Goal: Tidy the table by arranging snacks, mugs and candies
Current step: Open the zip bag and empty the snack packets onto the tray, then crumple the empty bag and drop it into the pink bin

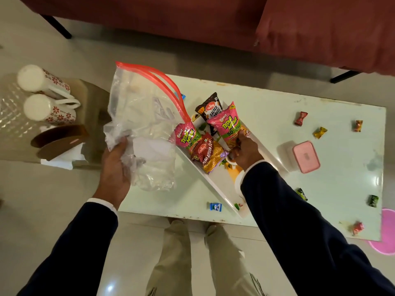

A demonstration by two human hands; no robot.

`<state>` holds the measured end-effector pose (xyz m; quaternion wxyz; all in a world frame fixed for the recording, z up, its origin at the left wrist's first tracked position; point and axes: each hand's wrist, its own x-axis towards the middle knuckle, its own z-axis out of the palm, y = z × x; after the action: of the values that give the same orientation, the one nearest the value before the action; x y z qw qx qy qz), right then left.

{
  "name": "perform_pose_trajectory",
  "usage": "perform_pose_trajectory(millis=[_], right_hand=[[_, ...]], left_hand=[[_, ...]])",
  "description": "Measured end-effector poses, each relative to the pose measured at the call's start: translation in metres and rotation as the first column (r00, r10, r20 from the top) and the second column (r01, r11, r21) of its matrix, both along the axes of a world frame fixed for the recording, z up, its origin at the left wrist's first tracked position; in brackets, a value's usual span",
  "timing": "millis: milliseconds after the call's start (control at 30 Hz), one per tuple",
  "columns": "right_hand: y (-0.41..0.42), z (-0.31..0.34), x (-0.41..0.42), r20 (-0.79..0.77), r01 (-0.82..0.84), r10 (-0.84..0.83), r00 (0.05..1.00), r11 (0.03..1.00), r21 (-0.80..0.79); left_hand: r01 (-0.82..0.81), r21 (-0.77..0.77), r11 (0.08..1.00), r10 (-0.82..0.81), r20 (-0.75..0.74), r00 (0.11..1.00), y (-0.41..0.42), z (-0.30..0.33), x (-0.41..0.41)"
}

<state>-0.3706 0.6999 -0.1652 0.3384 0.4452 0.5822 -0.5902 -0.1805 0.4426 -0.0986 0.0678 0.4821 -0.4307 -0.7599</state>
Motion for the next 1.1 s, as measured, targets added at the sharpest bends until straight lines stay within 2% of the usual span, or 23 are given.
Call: perform_pose_trajectory(millis=[133,300,367,400,467,500,567,633,667,733,800,833,900,933,967,1033,1067,1100], right_hand=[[-0.009,-0.002,0.001,0.023,-0.013,0.013,1.000,1.000,-0.018],[0.006,-0.013,0.003,-0.041,0.010,-0.009,0.999,1.000,0.021],[0.017,-0.010,0.007,-0.092,-0.072,0.082,0.992,0.991,0.112],[0.020,0.002,0.012,-0.159,-0.161,0.199,0.967,0.962,0.223],[0.023,0.036,0.028,-0.378,-0.275,0.422,0.824,0.881,0.386],[0.021,0.054,0.039,-0.499,-0.321,0.492,0.713,0.863,0.391],[0.017,0.094,0.063,-0.688,-0.501,0.593,0.419,0.782,0.370],[0.009,0.119,0.088,-0.696,-0.674,0.708,0.118,0.572,0.468],[0.006,0.125,0.097,-0.643,-0.716,0.765,0.017,0.458,0.526],[-0.003,0.137,0.103,-0.526,-0.749,0.847,-0.081,0.297,0.593],[-0.007,0.152,0.104,-0.525,-0.778,0.844,-0.109,0.257,0.574],[-0.006,0.160,0.107,-0.576,-0.802,0.813,-0.090,0.284,0.526],[-0.003,0.179,0.117,-0.645,-0.859,0.764,0.025,0.346,0.377],[0.000,0.190,0.124,-0.630,-0.876,0.772,0.086,0.359,0.322],[0.002,0.197,0.129,-0.594,-0.878,0.799,0.098,0.350,0.326],[0.009,0.211,0.138,-0.499,-0.826,0.864,0.059,0.323,0.461],[0.014,0.216,0.140,-0.440,-0.793,0.895,0.072,0.319,0.520],[0.020,0.219,0.140,-0.369,-0.767,0.922,0.120,0.321,0.555]], left_hand=[[-0.022,-0.031,0.999,0.021,-0.023,1.000,0.004,-0.003,-0.003],[0.019,-0.050,0.999,-0.019,-0.015,1.000,0.006,0.000,-0.004],[0.036,-0.050,0.998,-0.038,-0.038,0.999,0.010,0.004,-0.006],[0.050,-0.066,0.997,-0.053,-0.039,0.998,0.013,0.007,-0.007],[0.115,-0.135,0.984,-0.117,-0.006,0.993,0.019,0.011,-0.010],[0.160,-0.179,0.971,-0.158,0.020,0.987,0.022,0.012,-0.011],[0.262,-0.264,0.928,-0.254,0.066,0.965,0.029,0.014,-0.015],[0.349,-0.287,0.892,-0.343,0.073,0.936,0.039,0.023,-0.017],[0.398,-0.267,0.878,-0.401,0.047,0.915,0.045,0.033,-0.017],[0.565,-0.179,0.805,-0.577,-0.020,0.816,0.060,0.059,-0.017],[0.734,-0.064,0.677,-0.735,-0.128,0.666,0.070,0.088,-0.011],[0.786,-0.018,0.618,-0.776,-0.171,0.607,0.072,0.101,-0.007],[0.850,0.027,0.527,-0.830,-0.198,0.521,0.068,0.124,0.001],[0.886,0.003,0.464,-0.872,-0.176,0.457,0.065,0.135,0.004],[0.919,-0.053,0.390,-0.916,-0.124,0.382,0.062,0.144,0.008],[0.944,-0.233,0.235,-0.963,0.075,0.258,0.057,0.163,0.011],[0.917,-0.348,0.193,-0.947,0.180,0.268,0.054,0.170,0.013],[0.860,-0.482,0.168,-0.910,0.260,0.323,0.049,0.179,0.015]])
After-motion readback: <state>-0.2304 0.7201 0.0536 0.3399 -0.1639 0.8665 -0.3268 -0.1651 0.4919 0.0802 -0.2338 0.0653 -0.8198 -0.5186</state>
